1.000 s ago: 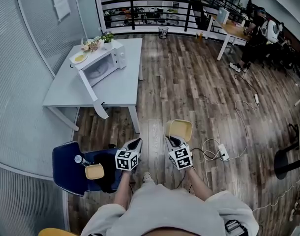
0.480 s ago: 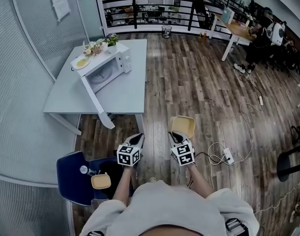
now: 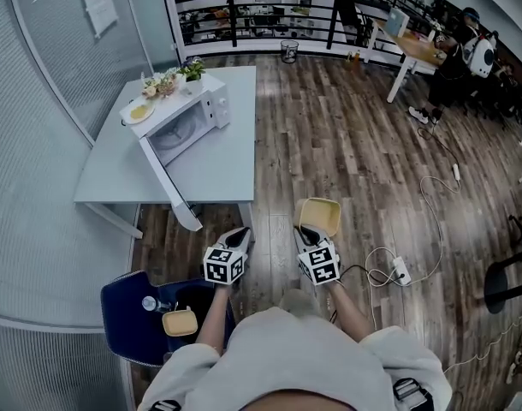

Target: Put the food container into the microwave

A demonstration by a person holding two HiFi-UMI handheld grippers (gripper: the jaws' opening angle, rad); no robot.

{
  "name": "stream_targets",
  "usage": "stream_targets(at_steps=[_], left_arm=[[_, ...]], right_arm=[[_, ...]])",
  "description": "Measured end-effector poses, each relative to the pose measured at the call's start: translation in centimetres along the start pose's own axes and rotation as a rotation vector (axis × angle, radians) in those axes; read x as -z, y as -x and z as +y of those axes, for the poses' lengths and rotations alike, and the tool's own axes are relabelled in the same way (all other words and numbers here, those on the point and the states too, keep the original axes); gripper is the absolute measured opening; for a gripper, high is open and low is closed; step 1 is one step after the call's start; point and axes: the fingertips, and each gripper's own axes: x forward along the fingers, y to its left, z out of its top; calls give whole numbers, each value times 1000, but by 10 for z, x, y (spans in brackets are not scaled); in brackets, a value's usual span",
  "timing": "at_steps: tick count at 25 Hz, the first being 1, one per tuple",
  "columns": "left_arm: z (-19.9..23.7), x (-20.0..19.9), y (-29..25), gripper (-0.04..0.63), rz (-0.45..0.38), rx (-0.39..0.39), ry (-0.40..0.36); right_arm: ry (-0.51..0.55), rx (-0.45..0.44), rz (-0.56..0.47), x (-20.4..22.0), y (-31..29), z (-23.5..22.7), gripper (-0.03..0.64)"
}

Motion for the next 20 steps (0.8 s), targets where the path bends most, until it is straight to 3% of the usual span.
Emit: stream_targets(at_steps=[20], left_arm=[[41, -29, -76, 11, 24, 7, 0]], right_arm=[[-10, -36, 10, -14, -78, -47, 28]])
